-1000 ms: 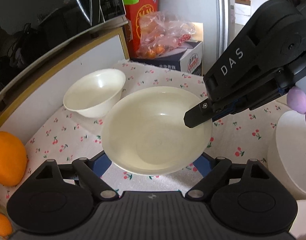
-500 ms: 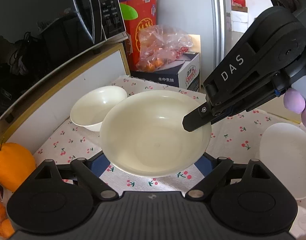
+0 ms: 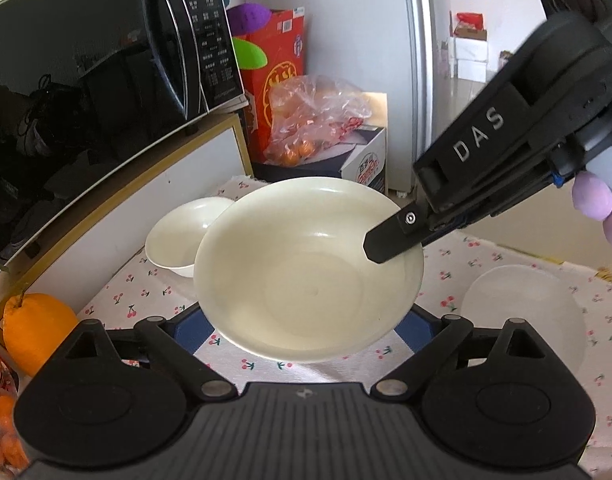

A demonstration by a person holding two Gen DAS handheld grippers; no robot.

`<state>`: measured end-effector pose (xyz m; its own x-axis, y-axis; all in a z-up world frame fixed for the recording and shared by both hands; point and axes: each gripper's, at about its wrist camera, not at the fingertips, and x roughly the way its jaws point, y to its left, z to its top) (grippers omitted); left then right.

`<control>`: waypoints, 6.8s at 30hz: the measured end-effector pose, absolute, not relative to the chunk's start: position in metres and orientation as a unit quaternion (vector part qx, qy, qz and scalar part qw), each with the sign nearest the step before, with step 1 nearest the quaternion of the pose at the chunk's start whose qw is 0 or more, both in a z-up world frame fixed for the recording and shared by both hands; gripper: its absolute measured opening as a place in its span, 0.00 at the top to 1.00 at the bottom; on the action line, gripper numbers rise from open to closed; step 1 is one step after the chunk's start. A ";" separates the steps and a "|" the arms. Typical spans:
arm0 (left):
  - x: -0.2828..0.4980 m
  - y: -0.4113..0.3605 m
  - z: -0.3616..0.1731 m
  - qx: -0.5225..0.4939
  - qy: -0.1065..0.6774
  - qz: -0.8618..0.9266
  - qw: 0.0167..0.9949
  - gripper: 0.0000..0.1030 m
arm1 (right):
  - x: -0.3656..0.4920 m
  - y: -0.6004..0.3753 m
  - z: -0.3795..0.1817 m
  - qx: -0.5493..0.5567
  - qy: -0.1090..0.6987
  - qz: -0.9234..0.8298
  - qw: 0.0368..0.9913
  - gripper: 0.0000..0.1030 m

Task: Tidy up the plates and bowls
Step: 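Lift the cream bowl with the right gripper, then lower the cream bowl beside the plate stack and open the right gripper, then move the right gripper to the small white bowl by the microwave, then close the right gripper on the small white bowl rim and lift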

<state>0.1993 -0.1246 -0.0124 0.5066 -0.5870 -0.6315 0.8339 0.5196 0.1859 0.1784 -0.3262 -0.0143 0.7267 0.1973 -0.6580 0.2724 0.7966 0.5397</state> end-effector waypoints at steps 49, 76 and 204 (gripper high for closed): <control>0.104 -0.163 -0.021 0.289 0.288 -0.445 0.797 0.07 | 0.076 -0.373 -0.019 0.286 0.457 -0.008 0.842 0.90; 0.102 -0.181 -0.038 0.306 0.350 -0.462 0.755 0.04 | 0.080 -0.384 -0.042 0.267 0.502 -0.028 0.822 0.87; 0.351 -0.141 -0.080 0.138 0.299 -0.305 0.893 0.00 | 0.401 -0.384 -0.088 0.322 0.397 0.081 0.856 0.35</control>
<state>0.3506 -0.1410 -0.0800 0.6342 -0.4629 -0.6192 0.6284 0.7753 0.0640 0.4013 -0.3842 -0.0876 0.6710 0.3947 -0.6277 0.1169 0.7796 0.6152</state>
